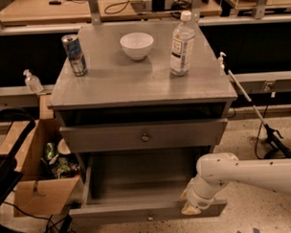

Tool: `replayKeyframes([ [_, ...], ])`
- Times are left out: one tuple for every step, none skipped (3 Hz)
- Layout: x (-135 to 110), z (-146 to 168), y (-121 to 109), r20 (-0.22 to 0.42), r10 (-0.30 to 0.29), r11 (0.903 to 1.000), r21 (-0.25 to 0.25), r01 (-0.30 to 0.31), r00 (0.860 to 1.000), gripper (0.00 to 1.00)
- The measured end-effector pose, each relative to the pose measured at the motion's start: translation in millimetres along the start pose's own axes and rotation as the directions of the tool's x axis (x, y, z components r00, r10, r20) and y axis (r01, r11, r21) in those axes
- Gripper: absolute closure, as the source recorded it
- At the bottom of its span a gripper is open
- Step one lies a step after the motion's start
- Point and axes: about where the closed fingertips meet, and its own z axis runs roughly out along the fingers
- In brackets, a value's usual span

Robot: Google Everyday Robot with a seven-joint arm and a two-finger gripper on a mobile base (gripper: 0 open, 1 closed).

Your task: Open middle drawer

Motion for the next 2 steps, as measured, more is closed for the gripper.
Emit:
replayKeyframes([
  [0,0,0,0.000,0.000,1.0000,0.000,0.000,1.000,1.00],
  [4,4,28,0.014,-0.029,0.9946,-0.099,0.030,0.999,1.00],
])
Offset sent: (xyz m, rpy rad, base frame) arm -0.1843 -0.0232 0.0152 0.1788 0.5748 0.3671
